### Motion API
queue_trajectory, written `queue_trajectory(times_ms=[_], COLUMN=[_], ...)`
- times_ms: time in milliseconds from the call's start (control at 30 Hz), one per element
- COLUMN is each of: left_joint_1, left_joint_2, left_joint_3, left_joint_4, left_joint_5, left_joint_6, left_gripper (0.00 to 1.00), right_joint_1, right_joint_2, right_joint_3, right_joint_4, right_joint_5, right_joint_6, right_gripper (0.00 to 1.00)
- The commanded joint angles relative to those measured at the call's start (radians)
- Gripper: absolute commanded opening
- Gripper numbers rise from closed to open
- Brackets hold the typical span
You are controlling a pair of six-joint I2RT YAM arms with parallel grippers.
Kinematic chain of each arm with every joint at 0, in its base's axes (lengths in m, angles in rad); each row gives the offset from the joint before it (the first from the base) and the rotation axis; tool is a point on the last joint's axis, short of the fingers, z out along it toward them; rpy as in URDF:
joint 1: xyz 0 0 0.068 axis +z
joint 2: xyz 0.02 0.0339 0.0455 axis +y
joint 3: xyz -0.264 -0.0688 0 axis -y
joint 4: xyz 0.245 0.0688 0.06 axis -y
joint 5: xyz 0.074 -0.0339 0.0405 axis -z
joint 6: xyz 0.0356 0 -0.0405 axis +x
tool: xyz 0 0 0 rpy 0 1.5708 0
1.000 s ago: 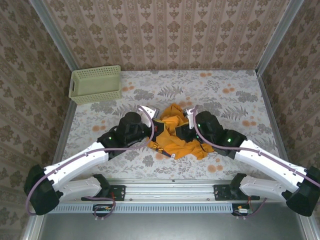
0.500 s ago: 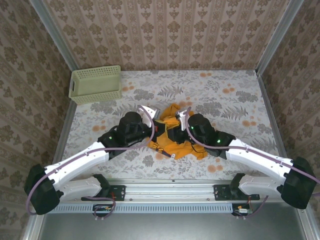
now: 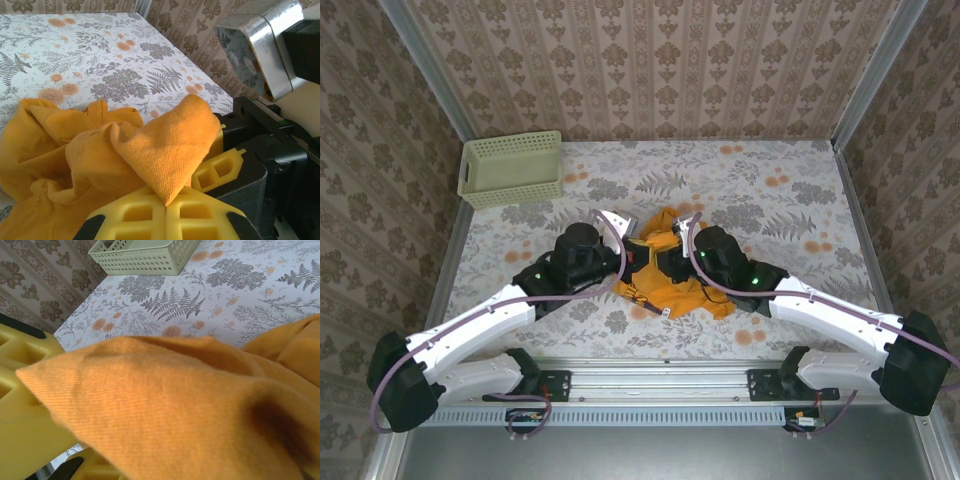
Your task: Fold the inside-out t-shirt
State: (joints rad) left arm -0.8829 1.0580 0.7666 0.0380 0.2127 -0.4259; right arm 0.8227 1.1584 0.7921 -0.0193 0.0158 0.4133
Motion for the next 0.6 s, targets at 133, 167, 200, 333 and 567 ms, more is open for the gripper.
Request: queue_trajectory(times_ms=[133, 167, 200, 333, 567], left_joint_1=[-0.002, -0.001, -0.002, 0.0, 0.01], left_joint_2=[-0.024, -0.024, -0.024, -0.021, -0.024], left_joint_3=[-0.001, -0.001, 0.0, 0.0, -0.015], left_joint_4=[0.023, 0.022, 0.023, 0.03, 0.045], left_joint_5=[0.017, 0.019, 0.019, 0.033, 0.036], left_joint_6=[-0.016, -0.016, -0.016, -0.022, -0.04], left_gripper=[0.0, 0.0, 0.0, 0.0, 0.0], right_joint_1=[0.004, 0.004, 0.005, 0.005, 0.008], right_joint_2=[-0.012, -0.008, -0.005, 0.0, -0.012], right_joint_3=[0.014, 0.006, -0.001, -0.012, -0.017], right_joint_4=[0.082, 0.089, 0.102, 0.123, 0.171], right_joint_5=[-0.07, -0.082, -0.095, -0.076, -0.101], right_joint_6=[-0.05, -0.051, -0.052, -0.051, -0.064], right_gripper=[0.33, 0.34, 0.34, 0.31, 0.02])
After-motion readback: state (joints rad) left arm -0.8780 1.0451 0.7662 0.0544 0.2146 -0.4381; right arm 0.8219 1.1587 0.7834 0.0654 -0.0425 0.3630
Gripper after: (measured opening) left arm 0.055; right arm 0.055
